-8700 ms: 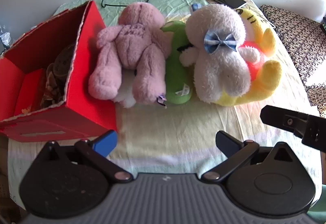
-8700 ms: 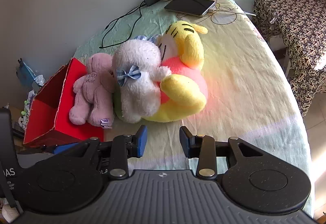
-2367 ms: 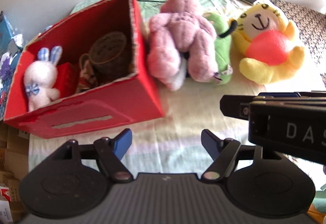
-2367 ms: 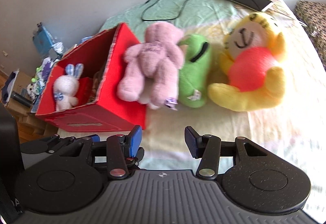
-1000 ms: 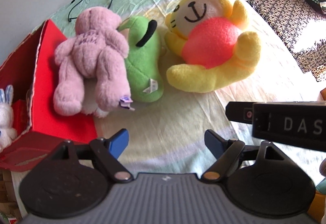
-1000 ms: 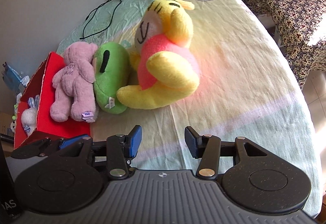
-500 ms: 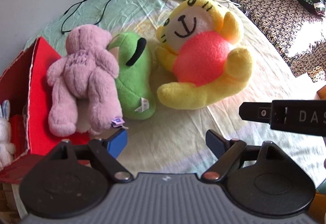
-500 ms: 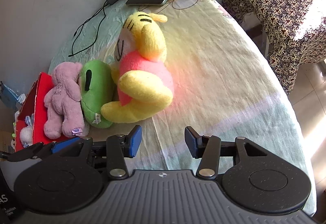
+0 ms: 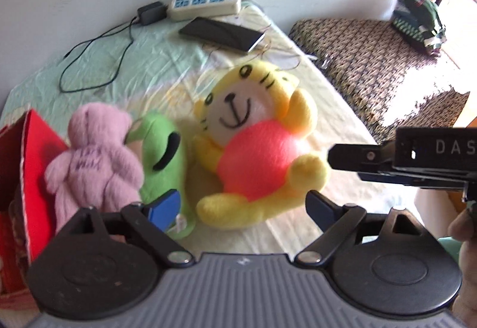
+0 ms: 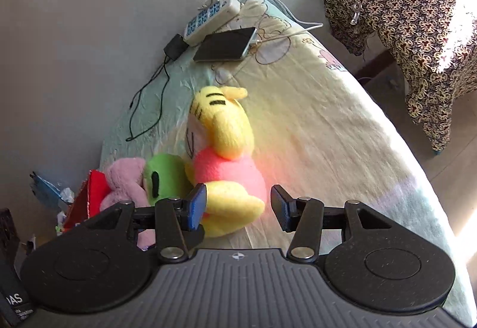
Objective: Organize objects
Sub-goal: 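Close the right tool on the yellow tiger plush's red belly, then lift the yellow tiger with the right tool and carry it to the red box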
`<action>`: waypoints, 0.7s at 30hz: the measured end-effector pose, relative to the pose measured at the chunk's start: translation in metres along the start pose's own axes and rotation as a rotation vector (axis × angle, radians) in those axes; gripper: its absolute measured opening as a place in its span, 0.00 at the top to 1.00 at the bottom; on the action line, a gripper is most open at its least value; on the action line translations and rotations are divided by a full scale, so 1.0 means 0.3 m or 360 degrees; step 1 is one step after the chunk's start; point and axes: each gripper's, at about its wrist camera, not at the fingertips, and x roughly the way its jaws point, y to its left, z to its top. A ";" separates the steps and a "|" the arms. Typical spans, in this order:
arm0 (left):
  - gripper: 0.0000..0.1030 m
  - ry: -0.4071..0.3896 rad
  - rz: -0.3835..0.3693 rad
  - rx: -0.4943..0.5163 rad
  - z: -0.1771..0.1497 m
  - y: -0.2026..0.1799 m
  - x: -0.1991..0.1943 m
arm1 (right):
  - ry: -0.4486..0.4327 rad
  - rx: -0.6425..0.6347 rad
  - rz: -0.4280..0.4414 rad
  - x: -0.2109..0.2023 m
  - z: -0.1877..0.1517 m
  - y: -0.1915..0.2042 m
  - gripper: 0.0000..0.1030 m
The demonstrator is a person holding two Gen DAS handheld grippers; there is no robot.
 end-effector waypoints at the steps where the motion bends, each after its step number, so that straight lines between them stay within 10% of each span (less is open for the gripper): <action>1: 0.11 -0.0008 -0.0051 -0.0004 0.005 0.000 0.006 | -0.0003 0.0003 0.0021 0.007 0.011 0.003 0.49; 21: 0.07 0.0123 -0.0471 -0.0175 0.091 0.069 0.251 | 0.0195 -0.0046 0.0087 0.301 0.125 -0.012 0.45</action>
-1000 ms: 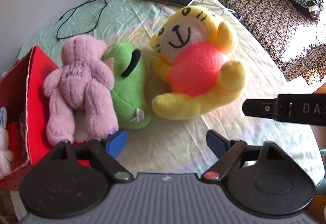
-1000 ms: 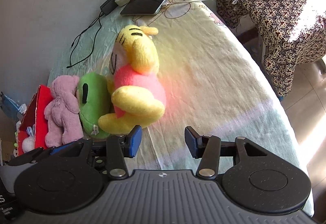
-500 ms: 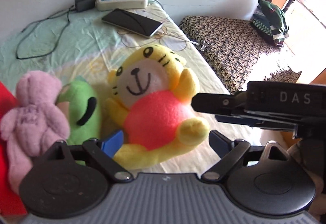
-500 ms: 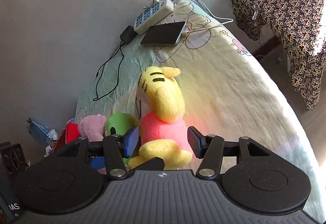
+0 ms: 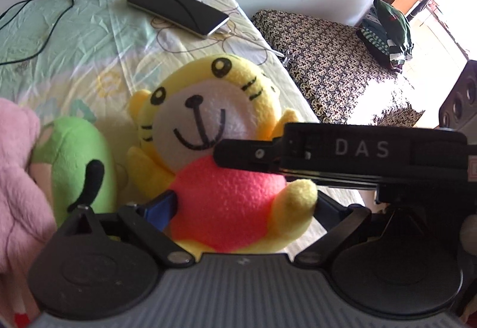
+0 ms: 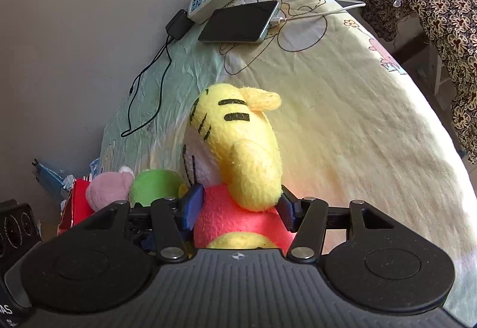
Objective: Organize objects
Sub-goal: 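Lift the yellow tiger with the right tool and carry it to the red box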
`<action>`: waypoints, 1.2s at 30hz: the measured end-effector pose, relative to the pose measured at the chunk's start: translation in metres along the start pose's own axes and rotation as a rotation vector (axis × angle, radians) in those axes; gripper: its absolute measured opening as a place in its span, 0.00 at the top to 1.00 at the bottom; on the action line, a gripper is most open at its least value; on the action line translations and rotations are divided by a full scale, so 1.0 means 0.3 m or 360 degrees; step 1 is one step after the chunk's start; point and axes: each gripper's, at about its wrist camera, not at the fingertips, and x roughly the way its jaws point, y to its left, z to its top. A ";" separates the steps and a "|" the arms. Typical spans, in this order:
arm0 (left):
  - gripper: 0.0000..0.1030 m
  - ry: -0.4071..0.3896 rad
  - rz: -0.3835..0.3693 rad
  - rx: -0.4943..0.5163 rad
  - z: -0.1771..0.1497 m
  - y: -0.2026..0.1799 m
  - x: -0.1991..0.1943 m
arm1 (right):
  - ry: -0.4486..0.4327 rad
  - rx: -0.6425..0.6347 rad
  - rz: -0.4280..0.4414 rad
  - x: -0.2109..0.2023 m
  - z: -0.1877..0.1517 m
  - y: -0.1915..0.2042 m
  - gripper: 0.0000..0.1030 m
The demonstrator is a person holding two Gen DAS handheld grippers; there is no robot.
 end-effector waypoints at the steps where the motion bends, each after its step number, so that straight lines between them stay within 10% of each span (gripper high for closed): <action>1: 0.08 0.0002 -0.0010 -0.0014 0.002 0.010 0.004 | 0.0011 0.0005 0.0011 0.009 0.002 -0.002 0.46; 11: 0.17 -0.0019 -0.0055 -0.0068 -0.017 0.011 -0.024 | 0.0029 0.0012 0.0062 -0.021 -0.013 0.007 0.63; 36: 0.19 -0.0303 -0.0134 0.0052 -0.258 -0.067 -0.431 | -0.0156 -0.0288 0.0070 -0.304 -0.262 0.254 0.63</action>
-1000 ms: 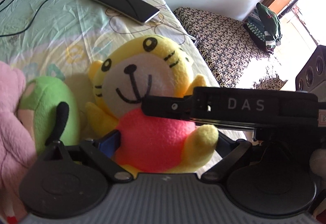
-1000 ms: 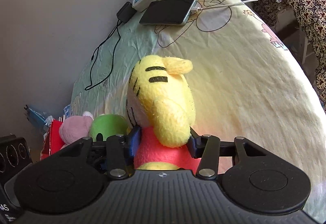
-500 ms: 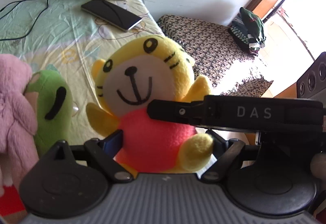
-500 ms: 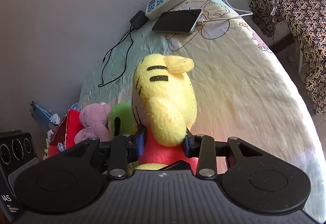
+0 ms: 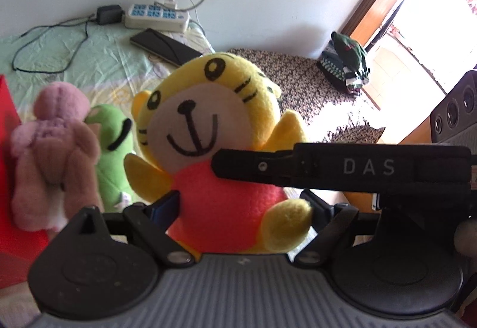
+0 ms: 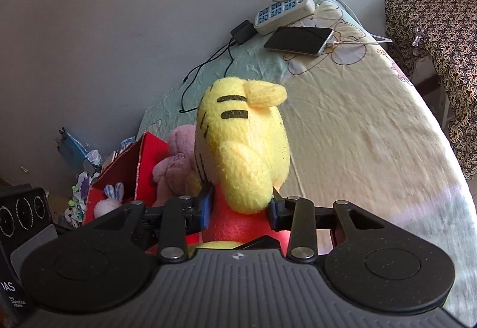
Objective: Organize objects
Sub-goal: 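Lift the yellow tiger with the right tool and carry it to the red box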
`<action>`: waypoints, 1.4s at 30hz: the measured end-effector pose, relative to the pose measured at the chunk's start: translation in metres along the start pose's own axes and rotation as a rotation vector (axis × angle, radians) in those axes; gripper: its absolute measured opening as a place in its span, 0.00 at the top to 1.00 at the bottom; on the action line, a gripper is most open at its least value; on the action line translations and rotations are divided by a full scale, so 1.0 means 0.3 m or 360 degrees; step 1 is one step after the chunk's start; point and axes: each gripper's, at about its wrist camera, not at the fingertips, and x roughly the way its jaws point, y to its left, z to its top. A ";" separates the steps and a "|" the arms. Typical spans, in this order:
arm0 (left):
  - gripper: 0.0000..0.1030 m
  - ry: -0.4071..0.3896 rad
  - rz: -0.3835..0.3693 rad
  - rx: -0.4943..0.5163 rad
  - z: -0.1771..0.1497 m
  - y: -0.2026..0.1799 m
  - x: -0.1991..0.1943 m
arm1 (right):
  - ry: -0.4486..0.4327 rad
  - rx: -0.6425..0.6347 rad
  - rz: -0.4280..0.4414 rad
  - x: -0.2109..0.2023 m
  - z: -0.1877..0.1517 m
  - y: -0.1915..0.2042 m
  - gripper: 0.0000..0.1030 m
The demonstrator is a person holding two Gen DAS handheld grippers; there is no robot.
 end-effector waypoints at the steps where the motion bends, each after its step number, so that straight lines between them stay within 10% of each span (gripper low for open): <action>1: 0.19 -0.0025 0.0007 0.0000 -0.002 0.006 -0.026 | -0.0009 -0.0014 0.0015 -0.006 -0.006 0.024 0.63; 22: 0.19 -0.0338 0.0245 -0.0118 -0.039 0.453 -0.488 | 0.0020 -0.0280 0.0240 0.265 -0.070 0.551 0.63; 42: 0.23 -0.0249 0.0162 -0.0150 -0.016 0.704 -0.411 | 0.0035 -0.0185 0.0044 0.506 -0.106 0.598 0.65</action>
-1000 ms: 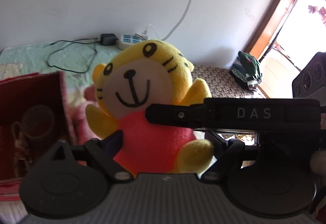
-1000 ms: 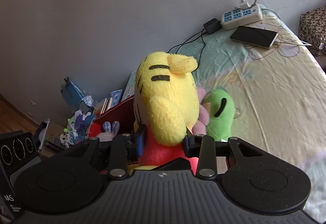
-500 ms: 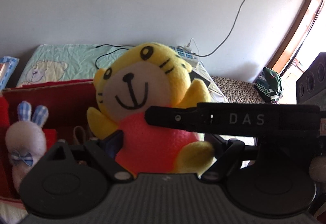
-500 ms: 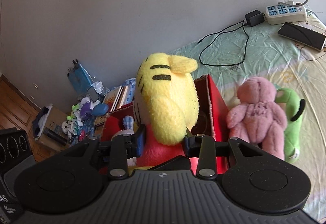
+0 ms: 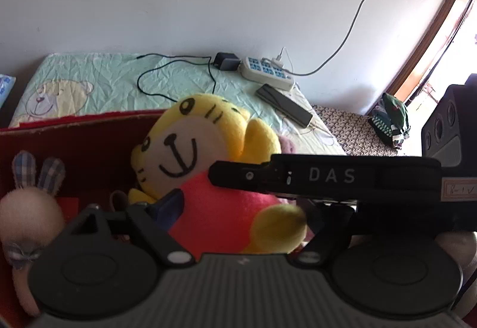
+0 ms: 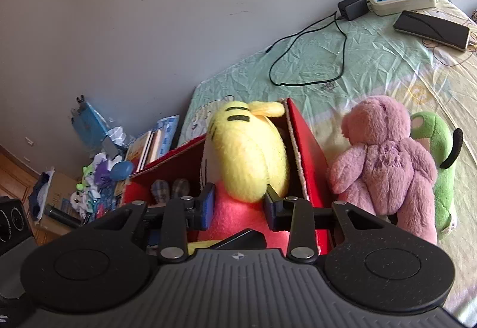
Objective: Organize objects
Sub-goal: 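Lift the yellow tiger with the right tool and carry it to the red box, then lower the tiger into the red box beside the bunny and open the right tool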
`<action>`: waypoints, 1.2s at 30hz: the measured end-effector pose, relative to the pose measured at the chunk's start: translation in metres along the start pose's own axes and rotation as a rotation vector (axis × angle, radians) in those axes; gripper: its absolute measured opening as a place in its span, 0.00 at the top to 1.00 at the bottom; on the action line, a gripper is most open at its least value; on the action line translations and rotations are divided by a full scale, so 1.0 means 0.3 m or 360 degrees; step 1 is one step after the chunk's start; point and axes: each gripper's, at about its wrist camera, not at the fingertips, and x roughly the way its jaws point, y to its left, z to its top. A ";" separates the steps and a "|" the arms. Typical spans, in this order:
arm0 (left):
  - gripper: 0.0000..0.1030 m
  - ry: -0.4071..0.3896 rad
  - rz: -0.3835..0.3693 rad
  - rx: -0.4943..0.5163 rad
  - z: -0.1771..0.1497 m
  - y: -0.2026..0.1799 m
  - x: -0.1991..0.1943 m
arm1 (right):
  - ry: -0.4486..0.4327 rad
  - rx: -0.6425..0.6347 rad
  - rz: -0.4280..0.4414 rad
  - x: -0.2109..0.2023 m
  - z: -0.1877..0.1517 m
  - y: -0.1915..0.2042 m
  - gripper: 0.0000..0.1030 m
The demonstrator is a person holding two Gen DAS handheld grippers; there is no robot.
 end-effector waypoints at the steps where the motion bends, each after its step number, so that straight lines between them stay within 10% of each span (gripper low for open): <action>1: 0.23 0.0016 0.0002 -0.0004 -0.001 0.008 0.012 | 0.0013 0.0006 -0.0010 0.009 -0.001 -0.004 0.65; 36: 0.05 0.0249 0.0146 -0.0007 -0.019 0.036 0.166 | 0.0013 -0.0021 -0.0053 -0.009 -0.013 -0.041 0.68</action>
